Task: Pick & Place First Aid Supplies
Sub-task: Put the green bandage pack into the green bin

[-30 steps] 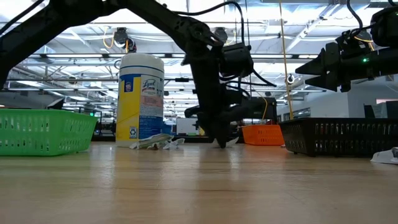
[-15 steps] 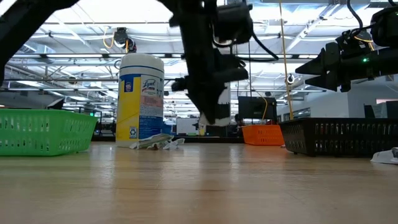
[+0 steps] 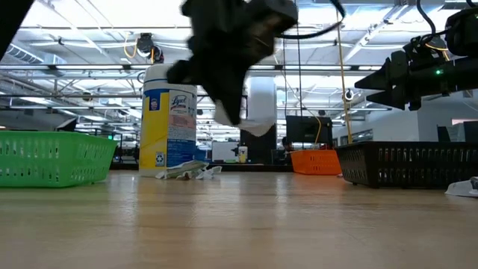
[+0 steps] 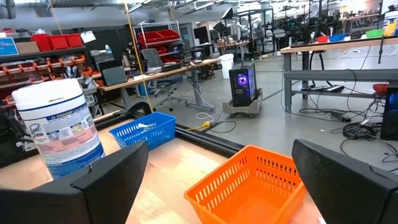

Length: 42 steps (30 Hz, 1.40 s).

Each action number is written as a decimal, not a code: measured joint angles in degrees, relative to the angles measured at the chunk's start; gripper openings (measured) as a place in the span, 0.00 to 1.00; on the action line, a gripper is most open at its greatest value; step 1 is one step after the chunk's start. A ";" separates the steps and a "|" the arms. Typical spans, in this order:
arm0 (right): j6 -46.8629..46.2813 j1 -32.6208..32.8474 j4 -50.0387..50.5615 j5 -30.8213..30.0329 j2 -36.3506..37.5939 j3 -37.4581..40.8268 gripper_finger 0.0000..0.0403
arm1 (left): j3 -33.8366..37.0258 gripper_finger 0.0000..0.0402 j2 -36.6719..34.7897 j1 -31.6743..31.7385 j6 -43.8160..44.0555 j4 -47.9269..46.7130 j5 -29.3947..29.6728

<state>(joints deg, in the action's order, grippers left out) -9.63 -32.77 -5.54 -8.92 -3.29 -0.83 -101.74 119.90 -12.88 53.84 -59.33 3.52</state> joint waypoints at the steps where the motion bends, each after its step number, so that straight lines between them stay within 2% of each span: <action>1: 0.00 0.00 0.00 -0.01 0.00 0.00 0.98 | 2.27 0.00 -1.19 -0.60 1.42 1.83 -0.76; 5: 0.00 0.00 -0.13 -0.01 0.00 -0.01 0.98 | 13.38 0.00 -7.86 -2.15 7.74 9.58 -1.93; 12: 0.00 0.00 -0.20 -0.01 -0.09 -0.01 0.98 | 30.14 0.00 -21.22 -4.52 17.61 11.63 -0.80; 18: 0.00 0.00 -0.07 -0.01 -0.13 0.00 0.98 | 40.71 0.00 -32.13 -5.94 23.24 11.55 0.94; 24: 0.00 0.00 -0.07 -0.01 -0.13 -0.01 0.98 | 48.25 0.00 -39.24 -7.62 24.33 9.81 -2.14; 29: 0.00 0.00 -0.07 -0.01 -0.13 0.00 0.98 | 51.30 0.00 -42.30 -7.92 20.29 5.57 -4.95; 35: 0.00 -0.01 -0.07 -0.01 -0.13 -0.01 0.98 | 53.38 0.00 -42.96 -8.05 7.05 5.01 -8.52; 42: 0.00 -0.01 -0.09 -0.01 -0.13 0.00 0.98 | 53.91 0.01 -42.91 -8.05 -4.82 4.99 -8.96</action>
<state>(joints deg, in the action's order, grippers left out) -9.63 -32.79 -5.63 -8.93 -3.42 -0.83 -47.83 76.99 -20.93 49.02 -54.34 -5.44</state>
